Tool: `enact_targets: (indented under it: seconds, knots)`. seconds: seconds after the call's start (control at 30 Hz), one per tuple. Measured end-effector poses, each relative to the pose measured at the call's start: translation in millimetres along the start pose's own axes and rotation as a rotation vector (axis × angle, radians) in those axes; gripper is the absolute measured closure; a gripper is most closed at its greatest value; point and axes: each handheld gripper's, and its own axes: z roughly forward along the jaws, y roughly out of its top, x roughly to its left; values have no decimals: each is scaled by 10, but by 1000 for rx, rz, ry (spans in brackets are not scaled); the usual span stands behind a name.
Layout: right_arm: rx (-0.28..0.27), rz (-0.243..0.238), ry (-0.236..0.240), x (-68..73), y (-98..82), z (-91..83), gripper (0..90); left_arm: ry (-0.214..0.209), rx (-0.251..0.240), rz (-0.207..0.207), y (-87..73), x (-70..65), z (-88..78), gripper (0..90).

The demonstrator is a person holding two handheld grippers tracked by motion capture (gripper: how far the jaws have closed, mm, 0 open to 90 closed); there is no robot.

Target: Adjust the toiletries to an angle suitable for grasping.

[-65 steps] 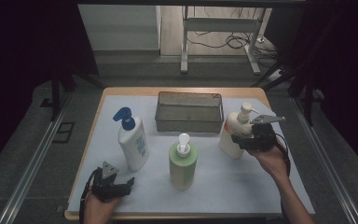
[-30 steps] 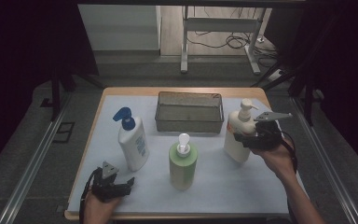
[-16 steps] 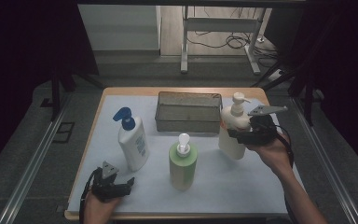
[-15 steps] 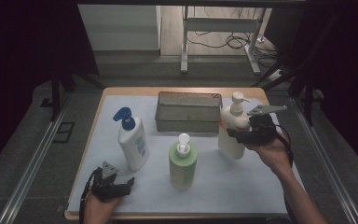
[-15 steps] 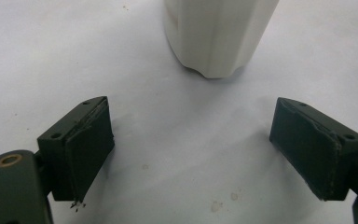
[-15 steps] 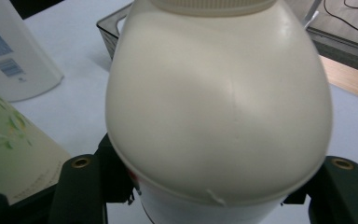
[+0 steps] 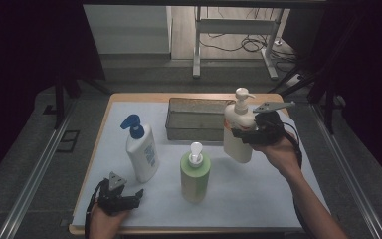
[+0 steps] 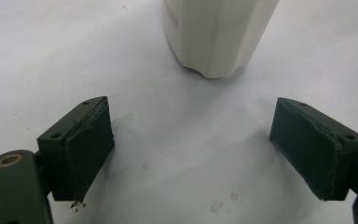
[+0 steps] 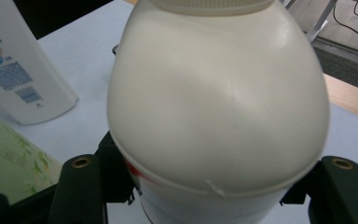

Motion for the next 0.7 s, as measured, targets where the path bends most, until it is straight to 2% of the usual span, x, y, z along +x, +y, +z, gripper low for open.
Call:
enact_targets:
  seconds: [0.33, 0.7]
  knots:
    - [-19, -15, 1, 107, 223, 130, 373, -2, -1, 0, 0, 1, 1, 130]
    - [-38, -8, -7, 189, 444, 305, 374, 0, -1, 0, 0, 1, 1, 130]
